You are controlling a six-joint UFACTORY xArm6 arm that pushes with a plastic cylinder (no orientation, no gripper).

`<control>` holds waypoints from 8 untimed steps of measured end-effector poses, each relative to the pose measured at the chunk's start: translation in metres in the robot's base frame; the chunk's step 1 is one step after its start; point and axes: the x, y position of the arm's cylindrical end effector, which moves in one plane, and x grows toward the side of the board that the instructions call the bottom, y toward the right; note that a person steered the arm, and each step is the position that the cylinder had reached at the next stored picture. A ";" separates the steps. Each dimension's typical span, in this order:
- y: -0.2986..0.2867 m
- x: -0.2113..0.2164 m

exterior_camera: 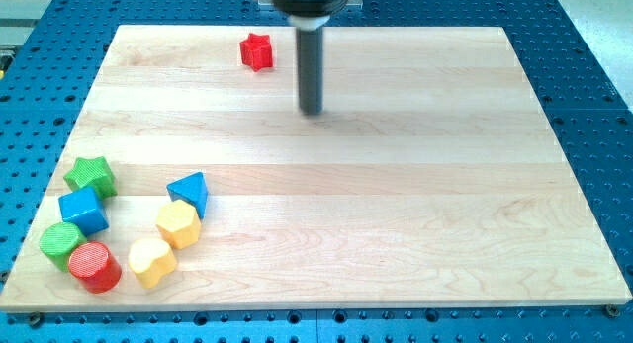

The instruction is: Move the red star into the triangle

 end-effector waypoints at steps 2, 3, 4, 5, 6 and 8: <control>-0.072 -0.101; -0.104 -0.071; -0.117 0.002; -0.122 -0.054; -0.148 -0.037; -0.150 0.056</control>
